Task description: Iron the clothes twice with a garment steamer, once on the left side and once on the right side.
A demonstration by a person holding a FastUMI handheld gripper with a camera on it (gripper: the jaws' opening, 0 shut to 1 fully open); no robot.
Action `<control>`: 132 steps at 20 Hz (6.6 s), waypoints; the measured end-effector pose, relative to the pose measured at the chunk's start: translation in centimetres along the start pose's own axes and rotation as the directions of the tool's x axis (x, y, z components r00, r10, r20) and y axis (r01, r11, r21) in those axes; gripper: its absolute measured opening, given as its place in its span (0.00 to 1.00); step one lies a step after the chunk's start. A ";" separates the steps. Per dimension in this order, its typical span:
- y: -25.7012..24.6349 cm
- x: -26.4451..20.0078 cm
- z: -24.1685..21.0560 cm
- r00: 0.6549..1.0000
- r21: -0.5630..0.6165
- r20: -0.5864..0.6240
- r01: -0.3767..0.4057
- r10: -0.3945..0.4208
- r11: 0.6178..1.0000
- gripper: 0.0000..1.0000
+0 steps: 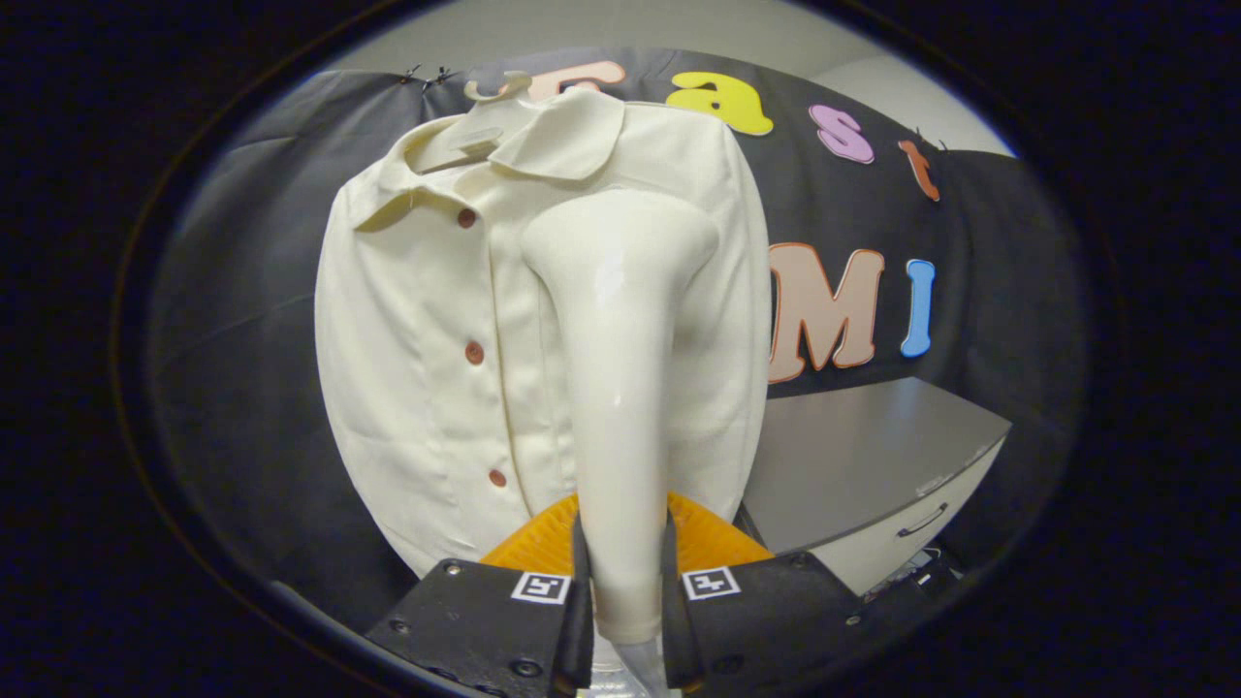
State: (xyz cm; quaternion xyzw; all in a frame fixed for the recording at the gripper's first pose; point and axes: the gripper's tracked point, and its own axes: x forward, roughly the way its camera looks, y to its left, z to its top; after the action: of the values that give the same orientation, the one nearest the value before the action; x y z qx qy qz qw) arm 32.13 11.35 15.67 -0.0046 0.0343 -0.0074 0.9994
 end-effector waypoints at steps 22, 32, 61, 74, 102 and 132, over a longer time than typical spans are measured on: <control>-0.6 0.3 -14.5 0.971 -0.010 -0.238 0.023 -0.025 1.000 0.28; -1.4 -0.6 -21.0 0.938 0.022 -0.344 0.039 -0.029 0.999 0.28; -0.8 -12.7 -27.2 0.889 0.063 -0.456 0.056 -0.021 0.996 0.29; -5.4 -23.8 -20.2 0.974 0.072 -0.209 -0.068 0.082 0.995 0.28; -9.3 -30.6 -15.6 0.999 0.020 -0.005 -0.038 0.038 0.999 0.28; -8.4 -30.0 -15.5 1.000 0.047 -0.024 -0.014 0.015 0.999 0.28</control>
State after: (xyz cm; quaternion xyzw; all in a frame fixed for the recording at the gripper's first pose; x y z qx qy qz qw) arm 1.06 3.28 2.36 0.0191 0.0465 -0.0010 0.9987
